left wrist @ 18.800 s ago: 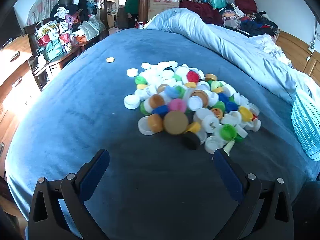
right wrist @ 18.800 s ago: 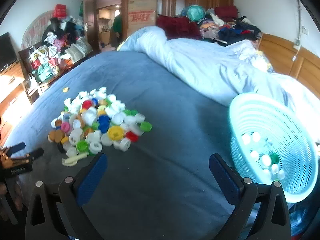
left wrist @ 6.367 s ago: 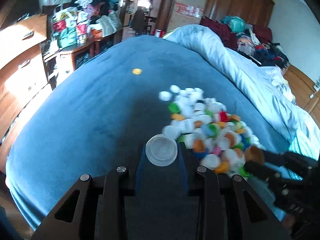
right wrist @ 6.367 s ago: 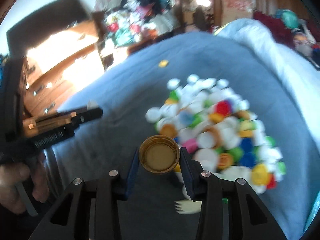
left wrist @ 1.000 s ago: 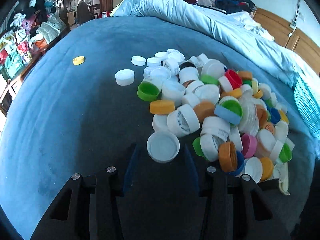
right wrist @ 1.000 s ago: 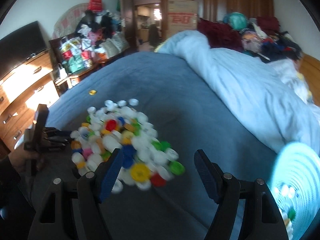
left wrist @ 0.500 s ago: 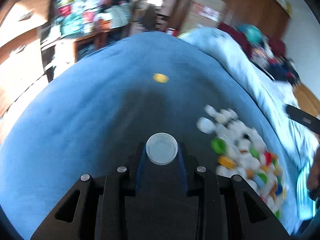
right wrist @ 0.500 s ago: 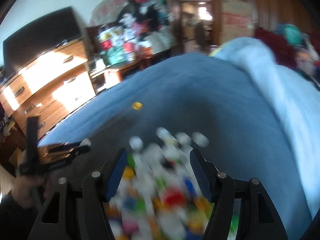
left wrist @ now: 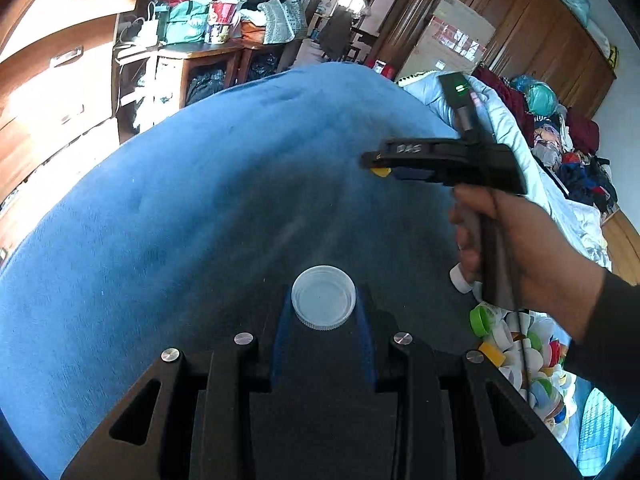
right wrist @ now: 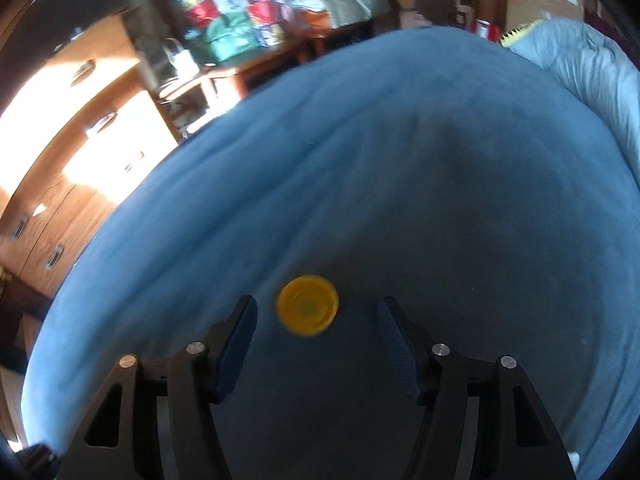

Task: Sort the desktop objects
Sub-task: 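Grasp a white cap with the left gripper while the right gripper grasps a yellow cap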

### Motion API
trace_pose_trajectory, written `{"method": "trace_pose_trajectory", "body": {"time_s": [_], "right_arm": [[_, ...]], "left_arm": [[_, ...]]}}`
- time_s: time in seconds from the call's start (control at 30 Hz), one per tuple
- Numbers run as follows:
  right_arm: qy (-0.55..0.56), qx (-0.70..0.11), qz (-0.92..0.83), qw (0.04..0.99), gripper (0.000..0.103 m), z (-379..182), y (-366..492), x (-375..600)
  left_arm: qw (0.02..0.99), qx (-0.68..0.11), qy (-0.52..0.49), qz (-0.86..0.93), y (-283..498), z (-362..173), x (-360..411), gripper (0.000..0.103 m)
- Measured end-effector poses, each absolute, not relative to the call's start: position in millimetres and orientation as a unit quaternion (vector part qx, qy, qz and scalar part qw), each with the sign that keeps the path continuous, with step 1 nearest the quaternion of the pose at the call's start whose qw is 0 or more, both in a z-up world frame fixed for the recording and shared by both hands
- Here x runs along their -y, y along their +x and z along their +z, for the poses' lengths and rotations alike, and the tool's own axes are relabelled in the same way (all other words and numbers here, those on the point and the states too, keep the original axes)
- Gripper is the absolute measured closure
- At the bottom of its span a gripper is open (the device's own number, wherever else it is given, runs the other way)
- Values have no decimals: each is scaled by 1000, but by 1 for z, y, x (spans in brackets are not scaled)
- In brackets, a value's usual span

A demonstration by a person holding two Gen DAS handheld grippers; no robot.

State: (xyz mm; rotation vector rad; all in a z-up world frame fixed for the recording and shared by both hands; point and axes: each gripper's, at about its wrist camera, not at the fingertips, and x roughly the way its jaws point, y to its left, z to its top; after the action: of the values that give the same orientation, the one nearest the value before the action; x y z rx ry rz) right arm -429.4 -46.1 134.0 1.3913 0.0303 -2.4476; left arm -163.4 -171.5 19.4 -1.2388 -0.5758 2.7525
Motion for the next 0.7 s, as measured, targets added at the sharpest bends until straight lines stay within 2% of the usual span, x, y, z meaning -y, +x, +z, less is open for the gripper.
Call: {"method": "trace_pose_trajectory", "body": {"time_s": [0.07, 0.13, 0.2, 0.3, 0.5, 0.7], "right_arm": [[485, -22, -860, 154, 42, 133, -429, 49], [484, -31, -862, 148, 54, 134, -428, 52], [485, -28, -862, 144, 58, 134, -421, 54], [481, -61, -862, 149, 71, 132, -414, 64], [443, -70, -879, 164, 72, 167, -383, 62], [394, -54, -905, 154, 72, 237, -274, 30]], "left_arm": [[35, 186, -404, 895, -166, 18, 172, 77], [34, 184, -410, 893, -168, 15, 172, 77], [33, 182, -411, 893, -168, 14, 171, 77], [32, 177, -412, 893, -169, 15, 168, 77], [23, 177, -408, 895, -166, 18, 173, 77], [16, 158, -383, 910, -149, 45, 167, 77]]}}
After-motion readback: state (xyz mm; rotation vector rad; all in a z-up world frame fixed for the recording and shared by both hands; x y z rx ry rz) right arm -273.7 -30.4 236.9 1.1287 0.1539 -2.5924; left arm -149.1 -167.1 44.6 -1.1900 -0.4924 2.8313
